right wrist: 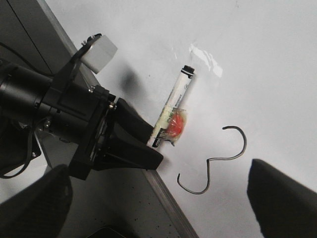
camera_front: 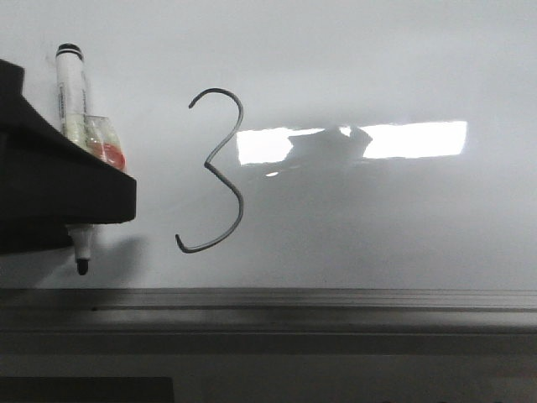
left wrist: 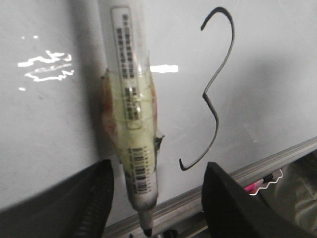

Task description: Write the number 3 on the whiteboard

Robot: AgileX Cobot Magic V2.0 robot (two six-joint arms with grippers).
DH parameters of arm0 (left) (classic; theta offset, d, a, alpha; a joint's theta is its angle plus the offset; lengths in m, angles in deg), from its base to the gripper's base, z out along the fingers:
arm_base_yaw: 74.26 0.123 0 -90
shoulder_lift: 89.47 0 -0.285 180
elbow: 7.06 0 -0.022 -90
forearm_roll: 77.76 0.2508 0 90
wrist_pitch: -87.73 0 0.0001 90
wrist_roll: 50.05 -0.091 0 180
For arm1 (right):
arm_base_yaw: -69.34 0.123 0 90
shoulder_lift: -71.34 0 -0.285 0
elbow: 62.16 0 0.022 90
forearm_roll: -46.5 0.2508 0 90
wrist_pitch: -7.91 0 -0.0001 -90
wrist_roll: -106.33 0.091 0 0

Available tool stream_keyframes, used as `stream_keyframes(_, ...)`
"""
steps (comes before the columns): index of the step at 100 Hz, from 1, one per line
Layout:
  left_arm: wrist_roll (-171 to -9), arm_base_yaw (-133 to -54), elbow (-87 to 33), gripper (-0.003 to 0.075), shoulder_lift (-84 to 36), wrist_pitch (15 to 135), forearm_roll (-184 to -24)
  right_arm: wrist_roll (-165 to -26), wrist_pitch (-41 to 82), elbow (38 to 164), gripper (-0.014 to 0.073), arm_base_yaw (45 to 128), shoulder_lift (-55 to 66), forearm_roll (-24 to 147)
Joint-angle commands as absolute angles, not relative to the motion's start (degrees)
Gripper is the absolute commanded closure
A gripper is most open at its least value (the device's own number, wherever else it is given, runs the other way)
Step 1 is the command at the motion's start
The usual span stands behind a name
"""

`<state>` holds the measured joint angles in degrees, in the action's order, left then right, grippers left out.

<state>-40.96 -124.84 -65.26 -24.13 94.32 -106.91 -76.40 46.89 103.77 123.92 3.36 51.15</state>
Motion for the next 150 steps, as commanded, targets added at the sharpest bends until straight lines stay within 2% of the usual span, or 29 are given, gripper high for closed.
stream_keyframes(1,-43.59,-124.19,-64.67,0.0317,-26.69,95.81,-107.99,-76.34,44.15,105.76,-0.0053,123.44,4.46,51.25)
stream_keyframes(8,-44.04,-124.19,-64.67,0.0339,-29.92,94.61,-107.99,-76.26,44.99,105.76,-0.0036,123.44,4.46,51.25)
stream_keyframes(15,-45.05,-124.19,-64.67,0.0395,-33.41,93.13,-107.99,-75.39,45.52,105.76,0.0057,123.44,4.46,51.25)
stream_keyframes(17,-45.21,-124.19,-64.67,0.0423,-34.45,92.77,-107.99,-74.69,45.52,105.76,0.0105,123.44,4.46,51.25)
stream_keyframes(21,-46.47,-124.19,-64.67,0.0484,-36.56,92.24,-107.99,-73.67,45.52,105.76,0.0263,123.44,4.46,51.13)
stream_keyframes(24,-47.69,-124.19,-64.67,0.0563,-38.06,91.49,-107.86,-73.67,45.52,105.76,0.0348,123.44,4.46,51.13)
stream_keyframes(26,-48.59,-124.19,-64.67,0.0600,-39.17,91.14,-107.55,-73.67,45.74,105.76,0.0438,123.44,4.46,51.13)
stream_keyframes(29,-49.63,-124.19,-64.67,0.0700,-40.59,90.92,-106.73,-73.67,45.86,105.76,0.0559,123.44,4.59,50.98)
stream_keyframes(30,-50.05,-124.19,-64.67,0.0720,-40.94,90.92,-106.50,-73.67,45.86,105.66,0.0617,123.44,4.59,50.90)
stream_keyframes(32,-50.73,-124.19,-64.67,0.0737,-41.98,90.90,-105.82,-73.67,45.76,105.53,0.0662,123.44,4.59,50.79)
stream_keyframes(55,-55.74,-124.19,-64.88,0.0741,-51.93,90.90,-101.20,-73.67,35.82,97.33,0.0648,123.66,11.19,47.19)
stream_keyframes(86,-57.32,-124.19,-69.92,0.0741,-64.15,90.75,-93.80,-73.67,12.66,71.07,0.0648,123.56,33.49,41.69)
stream_keyframes(102,-58.98,-124.19,-71.21,0.0741,-68.92,86.96,-88.74,-73.67,10.39,60.09,0.0648,123.56,43.72,41.69)
stream_keyframes(117,-58.98,-124.19,-71.44,0.0741,-70.07,86.51,-87.64,-73.67,9.07,54.91,0.0648,123.56,50.53,41.69)
stream_keyframes(150,-58.98,-124.19,-71.44,0.0741,-70.07,86.63,-87.64,-73.67,10.56,51.72,0.0648,123.56,52.19,41.79)
